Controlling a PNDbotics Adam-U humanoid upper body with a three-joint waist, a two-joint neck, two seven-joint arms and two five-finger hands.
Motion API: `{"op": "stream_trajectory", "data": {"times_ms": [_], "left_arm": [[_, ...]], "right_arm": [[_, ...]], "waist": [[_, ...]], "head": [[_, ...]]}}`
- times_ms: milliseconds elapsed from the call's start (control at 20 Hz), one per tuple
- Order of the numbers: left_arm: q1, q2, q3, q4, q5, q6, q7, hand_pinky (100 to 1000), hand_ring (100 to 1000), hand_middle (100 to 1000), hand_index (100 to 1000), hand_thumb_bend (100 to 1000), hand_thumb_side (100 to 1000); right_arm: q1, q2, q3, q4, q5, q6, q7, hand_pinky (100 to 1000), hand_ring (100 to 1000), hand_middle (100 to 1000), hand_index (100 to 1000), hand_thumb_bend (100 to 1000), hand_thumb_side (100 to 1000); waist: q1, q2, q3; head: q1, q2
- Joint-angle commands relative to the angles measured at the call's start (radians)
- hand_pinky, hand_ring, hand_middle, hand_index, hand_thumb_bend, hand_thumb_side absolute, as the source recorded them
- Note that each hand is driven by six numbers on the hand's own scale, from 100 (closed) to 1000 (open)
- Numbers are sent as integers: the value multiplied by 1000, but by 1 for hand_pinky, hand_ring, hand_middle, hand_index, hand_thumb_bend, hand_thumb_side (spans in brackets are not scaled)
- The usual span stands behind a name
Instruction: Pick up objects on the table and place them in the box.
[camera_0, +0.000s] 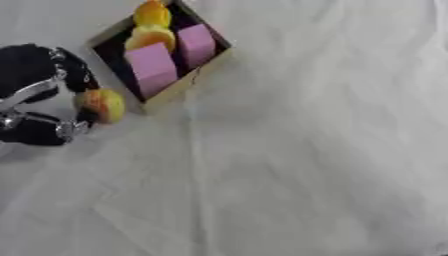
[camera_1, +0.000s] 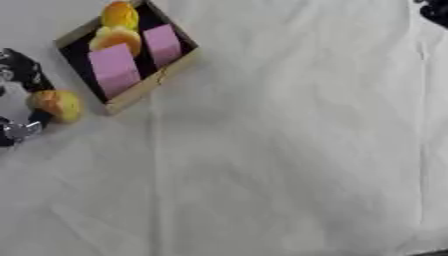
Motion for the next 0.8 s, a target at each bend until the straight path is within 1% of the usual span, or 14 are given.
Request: {"op": "stream_trajectory", "data": {"times_ms": [50,200,350,550,700,800], "left_arm": [[-57,16,44,-59,40,-18,6,666,565,500,501,100,203],[-127,-7,56,-51,72,-33,2,661,557,494,495,100,198],[-203,-49,55,22,66,-53,5,663,559,496,496,100,187],[-281,-116,59,198,-27,-77,33,670,567,503,502,100,176],[-318,-161,71,343,-107,-102,77,671,568,505,505,100,183],[-337,-191,80,431,-139,-122,114,672,568,506,507,100,193]], "right_arm": [[-13,-29,-11,-14,-8,-6,0,1000,986,667,793,100,464],[-17,-31,-7,-14,-10,-6,3,1000,986,667,793,100,463],[-19,-31,-5,-14,-9,-5,7,1000,986,666,793,100,463],[-18,-29,-4,-14,-8,-2,9,1000,986,665,793,100,461],[-19,-27,-4,-14,-7,0,9,1000,987,664,793,100,461],[-21,-25,-4,-14,-7,1,11,1000,987,664,793,100,461]], "waist": [[-7,-58,3],[-6,-60,4],[-3,-60,1],[0,-57,-4],[1,-55,-7],[1,-52,-9]], "head": [[-7,3],[-9,2],[-10,0],[-10,-2],[-10,-6],[-10,-11]]}}
